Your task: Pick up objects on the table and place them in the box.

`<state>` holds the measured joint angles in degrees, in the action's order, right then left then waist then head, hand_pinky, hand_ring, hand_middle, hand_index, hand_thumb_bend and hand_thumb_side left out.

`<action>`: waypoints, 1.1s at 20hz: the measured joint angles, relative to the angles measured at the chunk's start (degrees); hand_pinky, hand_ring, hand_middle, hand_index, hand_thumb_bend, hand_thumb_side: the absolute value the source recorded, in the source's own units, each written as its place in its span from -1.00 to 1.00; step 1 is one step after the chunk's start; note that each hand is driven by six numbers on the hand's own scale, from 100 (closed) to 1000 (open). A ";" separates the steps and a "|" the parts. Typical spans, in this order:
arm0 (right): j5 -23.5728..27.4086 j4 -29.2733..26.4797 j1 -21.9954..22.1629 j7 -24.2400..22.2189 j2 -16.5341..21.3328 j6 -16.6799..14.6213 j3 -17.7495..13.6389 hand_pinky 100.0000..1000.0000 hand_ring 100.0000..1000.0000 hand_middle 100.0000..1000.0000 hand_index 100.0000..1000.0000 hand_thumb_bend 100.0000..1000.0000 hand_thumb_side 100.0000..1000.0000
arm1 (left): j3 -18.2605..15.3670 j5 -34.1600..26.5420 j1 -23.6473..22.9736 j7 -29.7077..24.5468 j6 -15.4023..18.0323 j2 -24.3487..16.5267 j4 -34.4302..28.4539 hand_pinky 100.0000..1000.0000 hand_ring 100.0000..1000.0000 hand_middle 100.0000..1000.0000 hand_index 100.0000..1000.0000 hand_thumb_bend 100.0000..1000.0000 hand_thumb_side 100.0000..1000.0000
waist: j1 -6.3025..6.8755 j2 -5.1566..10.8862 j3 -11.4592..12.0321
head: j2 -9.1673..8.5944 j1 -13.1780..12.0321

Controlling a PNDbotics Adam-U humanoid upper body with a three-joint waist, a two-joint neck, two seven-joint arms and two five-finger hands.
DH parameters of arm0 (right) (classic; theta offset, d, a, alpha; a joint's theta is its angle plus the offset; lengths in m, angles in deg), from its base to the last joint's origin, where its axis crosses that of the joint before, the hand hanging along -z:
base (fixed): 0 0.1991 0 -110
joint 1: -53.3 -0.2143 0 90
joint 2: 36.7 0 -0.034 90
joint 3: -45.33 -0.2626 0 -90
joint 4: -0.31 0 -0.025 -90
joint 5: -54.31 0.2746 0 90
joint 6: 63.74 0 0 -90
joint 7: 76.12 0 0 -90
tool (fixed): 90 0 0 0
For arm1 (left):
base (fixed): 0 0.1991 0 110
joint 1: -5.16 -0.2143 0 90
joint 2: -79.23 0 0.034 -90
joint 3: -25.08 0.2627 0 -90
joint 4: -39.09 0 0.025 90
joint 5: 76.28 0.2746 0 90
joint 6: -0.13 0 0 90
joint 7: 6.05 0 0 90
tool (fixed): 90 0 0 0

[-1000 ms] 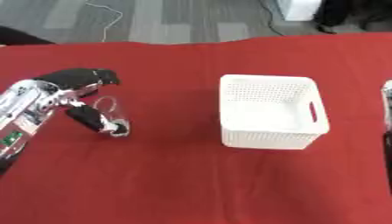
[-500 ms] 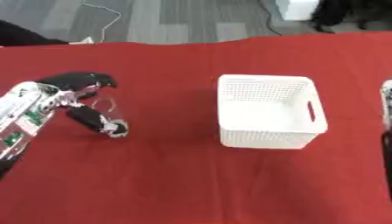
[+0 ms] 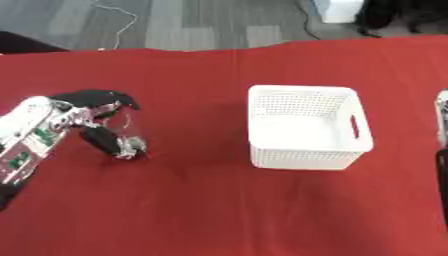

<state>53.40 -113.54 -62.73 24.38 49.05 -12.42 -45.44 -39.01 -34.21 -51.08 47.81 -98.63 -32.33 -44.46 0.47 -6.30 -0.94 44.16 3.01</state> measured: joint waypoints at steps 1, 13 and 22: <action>0.00 0.00 -0.01 0.00 0.00 0.00 0.00 -0.48 -0.47 -0.49 -0.06 -1.00 0.96 | 0.00 -0.01 0.00 -0.56 -0.15 0.15 0.08 0.08 0.57 0.84 0.83 -0.22 -0.31 | 0.00 0.00 0.00 | 0.00 0.00; 0.00 0.00 -0.17 0.00 -0.01 0.00 0.00 -0.48 -0.47 -0.49 -0.07 -1.00 0.95 | -0.02 -1.61 -0.02 -1.52 -3.23 0.46 0.32 -0.79 0.06 0.57 0.47 -1.00 -0.68 | 0.08 0.00 -0.05 | 0.00 0.01; 0.00 0.00 -0.19 0.00 -0.01 0.00 0.00 -0.48 -0.47 -0.49 -0.07 -1.00 0.95 | -0.02 -3.28 -0.80 2.34 -3.75 0.72 1.01 -1.00 -0.90 -0.37 -0.22 -1.00 -0.03 | 0.06 0.00 -0.07 | 0.00 0.01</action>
<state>53.40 -113.54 -62.93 24.38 49.04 -12.42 -45.43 -39.04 -37.48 -51.88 50.15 -102.38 -31.61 -43.44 0.53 -6.30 -1.00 44.16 3.02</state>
